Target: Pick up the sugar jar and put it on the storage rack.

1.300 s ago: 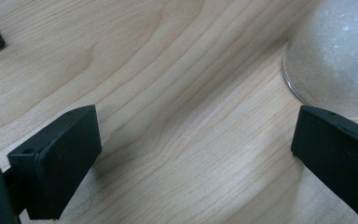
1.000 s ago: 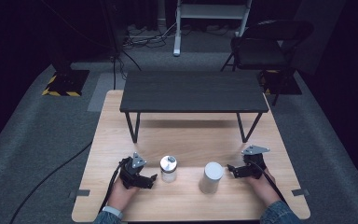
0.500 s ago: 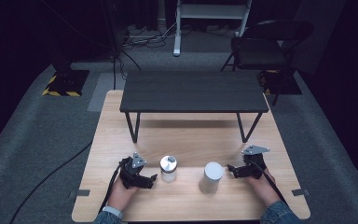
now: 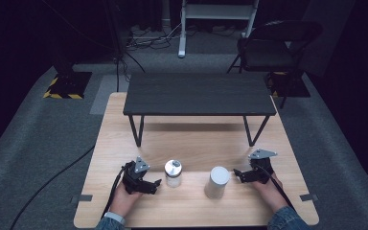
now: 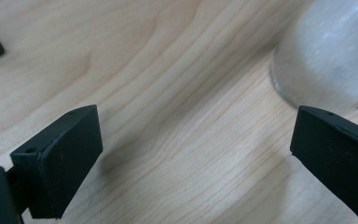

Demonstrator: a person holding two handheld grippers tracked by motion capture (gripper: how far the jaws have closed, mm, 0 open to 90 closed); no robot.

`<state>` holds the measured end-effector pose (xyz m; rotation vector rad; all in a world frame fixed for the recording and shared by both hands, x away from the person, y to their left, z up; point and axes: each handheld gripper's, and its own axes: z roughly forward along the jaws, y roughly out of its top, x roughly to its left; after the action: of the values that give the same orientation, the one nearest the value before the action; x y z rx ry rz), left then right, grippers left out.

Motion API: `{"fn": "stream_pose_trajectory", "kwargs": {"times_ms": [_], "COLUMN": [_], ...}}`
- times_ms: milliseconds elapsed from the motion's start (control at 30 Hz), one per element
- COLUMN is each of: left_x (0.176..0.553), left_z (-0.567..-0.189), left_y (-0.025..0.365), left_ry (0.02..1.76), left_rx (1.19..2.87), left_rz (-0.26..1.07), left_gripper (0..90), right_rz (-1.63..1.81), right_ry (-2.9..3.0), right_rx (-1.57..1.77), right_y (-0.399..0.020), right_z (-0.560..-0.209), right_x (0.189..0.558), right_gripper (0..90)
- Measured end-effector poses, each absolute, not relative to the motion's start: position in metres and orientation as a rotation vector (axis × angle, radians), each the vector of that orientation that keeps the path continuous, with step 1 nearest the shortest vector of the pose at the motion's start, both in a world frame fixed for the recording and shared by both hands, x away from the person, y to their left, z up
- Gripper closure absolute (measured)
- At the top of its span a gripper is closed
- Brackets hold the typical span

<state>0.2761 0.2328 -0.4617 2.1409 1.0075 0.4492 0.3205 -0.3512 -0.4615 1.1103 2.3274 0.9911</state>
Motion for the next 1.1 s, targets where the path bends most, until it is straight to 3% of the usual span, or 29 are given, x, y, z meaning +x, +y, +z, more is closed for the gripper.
{"fn": "stream_pose_trajectory", "kwargs": {"times_ms": [700, 1100], "left_x": [0.227, 0.225], "left_z": [-0.469, -0.477], "left_y": [0.279, 0.281], "left_ry": [0.818, 0.712], "left_rx": [1.685, 1.629], "left_rz": [0.516, 0.518], "left_gripper": [4.1, 5.4], "right_rz": [0.994, 0.993], "right_ry": [2.336, 2.336], "right_rx": [1.098, 1.097], "right_y": [-0.351, -0.351], "right_z": [-0.462, -0.461], "right_x": [0.321, 0.321], "right_gripper": [0.0, 0.0]}}
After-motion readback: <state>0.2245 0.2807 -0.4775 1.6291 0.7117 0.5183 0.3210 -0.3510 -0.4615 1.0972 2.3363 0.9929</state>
